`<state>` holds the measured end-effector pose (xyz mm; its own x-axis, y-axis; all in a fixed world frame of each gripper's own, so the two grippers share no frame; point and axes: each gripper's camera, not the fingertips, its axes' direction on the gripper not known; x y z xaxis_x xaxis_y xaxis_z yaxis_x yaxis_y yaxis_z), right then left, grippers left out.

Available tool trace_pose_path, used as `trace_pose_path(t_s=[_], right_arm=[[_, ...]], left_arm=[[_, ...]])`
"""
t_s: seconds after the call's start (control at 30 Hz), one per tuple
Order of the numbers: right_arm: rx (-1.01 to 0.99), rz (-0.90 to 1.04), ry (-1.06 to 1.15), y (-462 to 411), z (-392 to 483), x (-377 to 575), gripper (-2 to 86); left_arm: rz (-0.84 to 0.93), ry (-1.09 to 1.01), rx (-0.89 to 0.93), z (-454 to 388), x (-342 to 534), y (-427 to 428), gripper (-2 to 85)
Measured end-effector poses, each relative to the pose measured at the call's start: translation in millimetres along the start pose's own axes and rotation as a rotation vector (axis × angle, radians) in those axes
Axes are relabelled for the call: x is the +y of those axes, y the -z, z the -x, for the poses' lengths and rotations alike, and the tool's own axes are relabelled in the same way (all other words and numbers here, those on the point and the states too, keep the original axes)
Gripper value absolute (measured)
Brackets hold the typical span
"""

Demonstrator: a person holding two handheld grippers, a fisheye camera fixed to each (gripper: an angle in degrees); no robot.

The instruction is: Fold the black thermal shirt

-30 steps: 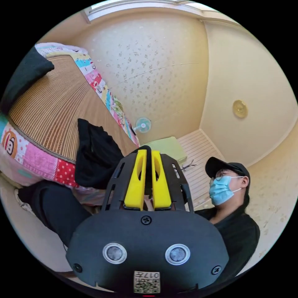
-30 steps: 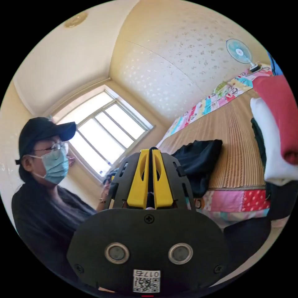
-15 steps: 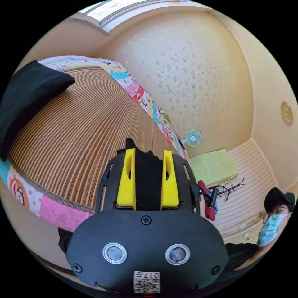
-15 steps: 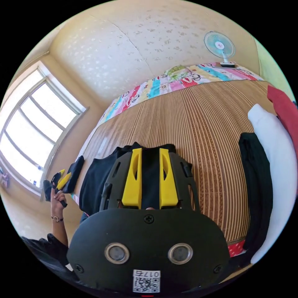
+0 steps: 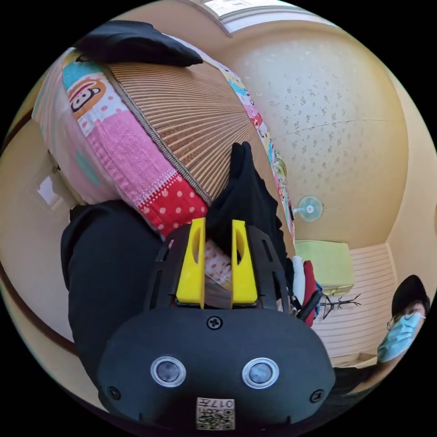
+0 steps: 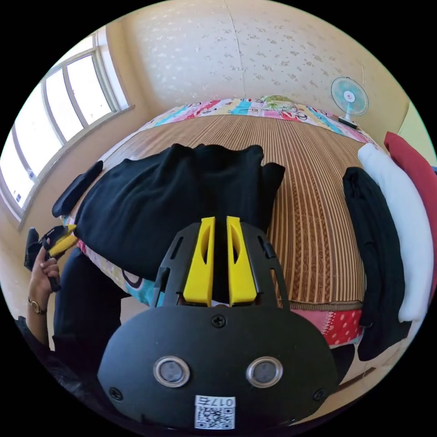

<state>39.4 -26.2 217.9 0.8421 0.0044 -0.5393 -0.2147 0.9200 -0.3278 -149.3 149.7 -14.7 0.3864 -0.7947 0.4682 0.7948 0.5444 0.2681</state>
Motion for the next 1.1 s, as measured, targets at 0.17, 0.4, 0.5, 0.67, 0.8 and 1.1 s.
trace_pose_path(t_s=[0.17,0.4,0.5,0.67,0.8,1.1], right_arm=[[0.138,-0.134,0.102,19.0,21.4,43.2,3.9],[0.184,-0.159,0.083,17.8,29.3,40.7,2.3],[0.173,-0.222,-0.011,35.2,11.6,42.8,1.8],[0.279,-0.377,-0.166,81.4,-37.2,52.5,2.4],[0.240,-0.361,-0.263,95.6,-76.0,53.2,3.2],[-0.067,-0.303,-0.352,123.1,-143.4,47.2,8.5]], left_arm=[[-0.079,-0.230,0.014,-86.8,-5.6,11.9,4.8],[0.069,-0.838,0.099,-267.6,61.3,-108.8,3.9],[0.231,-0.963,0.161,-295.4,109.8,-172.9,3.9],[0.465,-0.948,0.271,-285.5,156.9,-229.6,4.1],[0.404,-0.871,0.170,-261.5,144.1,-212.5,8.3],[0.276,-0.523,-0.208,-173.6,79.8,-175.2,18.2]])
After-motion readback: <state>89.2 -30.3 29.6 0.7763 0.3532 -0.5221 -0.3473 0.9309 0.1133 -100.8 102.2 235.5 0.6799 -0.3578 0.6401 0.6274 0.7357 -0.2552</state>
